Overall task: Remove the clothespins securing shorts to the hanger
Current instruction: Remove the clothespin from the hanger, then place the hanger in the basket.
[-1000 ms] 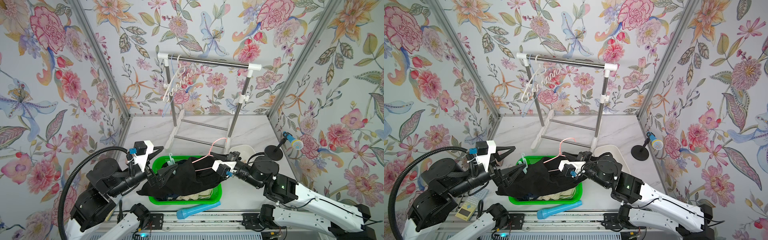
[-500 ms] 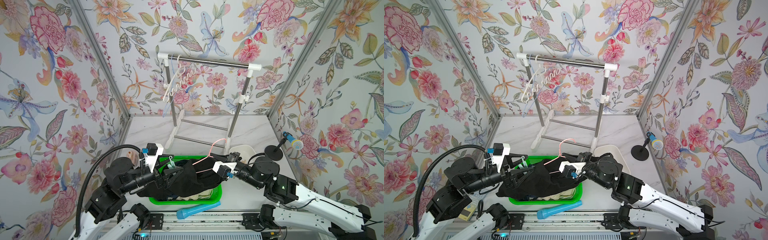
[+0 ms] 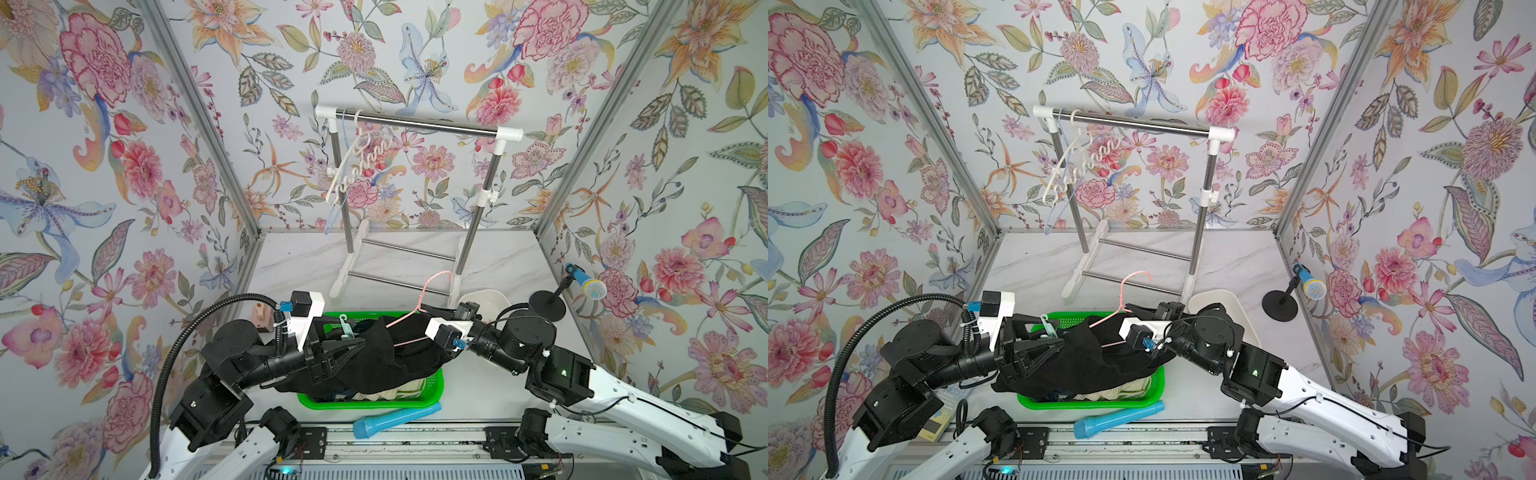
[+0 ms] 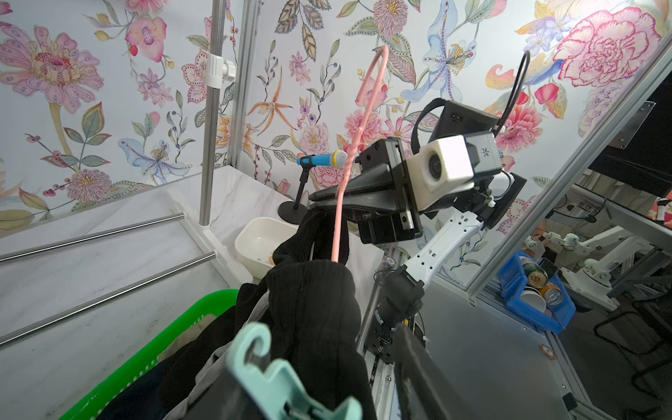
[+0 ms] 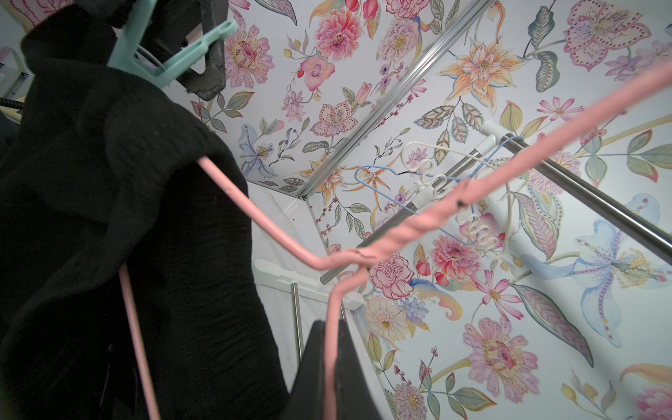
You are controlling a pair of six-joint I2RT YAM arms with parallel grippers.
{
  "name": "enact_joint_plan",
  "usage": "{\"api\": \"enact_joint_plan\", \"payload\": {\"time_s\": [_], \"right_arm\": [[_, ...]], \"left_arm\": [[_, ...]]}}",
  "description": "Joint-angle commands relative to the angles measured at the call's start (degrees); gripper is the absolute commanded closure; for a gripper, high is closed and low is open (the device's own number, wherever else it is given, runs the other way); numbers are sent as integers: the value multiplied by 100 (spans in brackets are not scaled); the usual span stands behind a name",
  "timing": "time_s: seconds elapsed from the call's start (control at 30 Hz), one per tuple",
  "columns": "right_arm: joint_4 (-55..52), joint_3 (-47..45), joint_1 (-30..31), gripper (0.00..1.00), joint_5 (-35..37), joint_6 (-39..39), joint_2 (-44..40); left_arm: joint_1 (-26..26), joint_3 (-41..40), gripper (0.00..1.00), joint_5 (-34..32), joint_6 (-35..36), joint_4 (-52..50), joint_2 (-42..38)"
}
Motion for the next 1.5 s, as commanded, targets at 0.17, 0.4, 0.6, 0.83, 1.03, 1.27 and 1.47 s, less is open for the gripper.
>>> {"api": "enact_joint_plan", "payload": {"time_s": [0.17, 0.4, 0.6, 0.83, 1.03, 1.27, 1.47], "right_arm": [[377, 115, -42, 100, -174, 320, -29], [234, 183, -33, 100, -297, 340, -22], [59, 238, -29, 100, -341, 333, 75], [-12, 199, -46, 100, -199, 356, 115], [-76, 281, -47, 100, -115, 548, 396], [-19, 394, -98, 100, 32, 1252, 1387], [67, 184, -275, 100, -124, 1818, 1904]], "left_arm": [[-56, 44, 64, 33, 136, 33, 33], [-62, 154, 78, -88, 245, -24, 86], [-57, 520, 86, -462, 476, -113, 264], [-57, 1125, 96, -1306, 861, -544, 349], [-55, 1479, 100, -1772, 1044, -493, 339], [-59, 1406, 100, -2178, 1278, -71, 416], [-62, 1403, 100, -2304, 1351, -62, 494]]}}
